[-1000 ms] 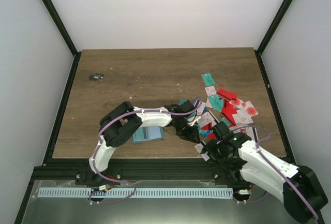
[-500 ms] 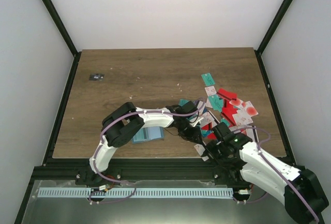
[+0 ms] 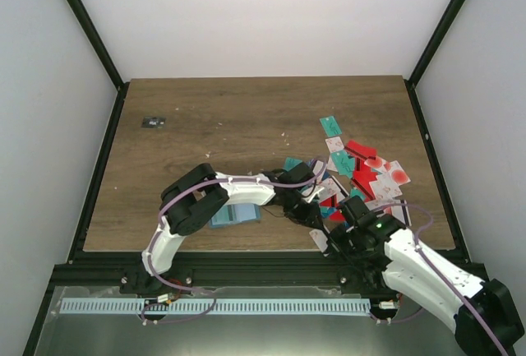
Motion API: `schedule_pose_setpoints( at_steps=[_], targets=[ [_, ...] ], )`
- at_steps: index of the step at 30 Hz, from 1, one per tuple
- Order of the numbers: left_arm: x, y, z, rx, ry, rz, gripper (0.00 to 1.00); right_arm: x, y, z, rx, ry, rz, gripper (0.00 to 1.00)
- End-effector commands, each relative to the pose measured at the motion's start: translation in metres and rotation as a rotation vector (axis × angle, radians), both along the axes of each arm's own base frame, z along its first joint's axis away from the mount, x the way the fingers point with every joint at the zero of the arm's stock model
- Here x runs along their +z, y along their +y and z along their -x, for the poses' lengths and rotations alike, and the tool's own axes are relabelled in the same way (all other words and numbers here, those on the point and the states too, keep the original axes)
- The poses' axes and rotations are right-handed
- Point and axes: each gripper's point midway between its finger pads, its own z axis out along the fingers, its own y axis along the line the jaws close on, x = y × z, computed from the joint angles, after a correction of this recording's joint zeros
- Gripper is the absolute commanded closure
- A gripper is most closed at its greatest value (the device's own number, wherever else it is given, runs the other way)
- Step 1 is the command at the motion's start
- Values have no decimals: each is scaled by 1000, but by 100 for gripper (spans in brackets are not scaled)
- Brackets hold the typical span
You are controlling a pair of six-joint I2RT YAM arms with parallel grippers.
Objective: Put the credit cards into the card holder
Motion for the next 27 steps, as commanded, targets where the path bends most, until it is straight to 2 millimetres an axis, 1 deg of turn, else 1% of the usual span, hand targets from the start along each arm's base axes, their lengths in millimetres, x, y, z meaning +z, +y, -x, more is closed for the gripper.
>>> schedule_pose_setpoints(
  at_steps=[1,8,11,15,19,20,22,27],
  targets=[
    [-11,9,39,-49,67,-54,77,11,2,-20,0,-99,13,90],
    [13,7,36,-24,44,-11,77,21,0,-23,10,-134,18,99],
    [24,7,31,-5,24,-1,77,23,0,-22,14,-140,13,99],
    [47,11,17,38,-22,10,77,31,2,-26,21,-171,1,99],
    [73,26,-4,112,-83,8,77,43,11,-33,58,-224,-47,99],
    [84,30,-10,138,-107,16,77,47,14,-36,68,-246,-63,99],
    [100,39,-17,180,-132,24,77,58,20,-43,80,-296,-93,99],
    [131,68,-36,321,-169,30,77,88,38,-62,92,-435,-207,99]
  ],
)
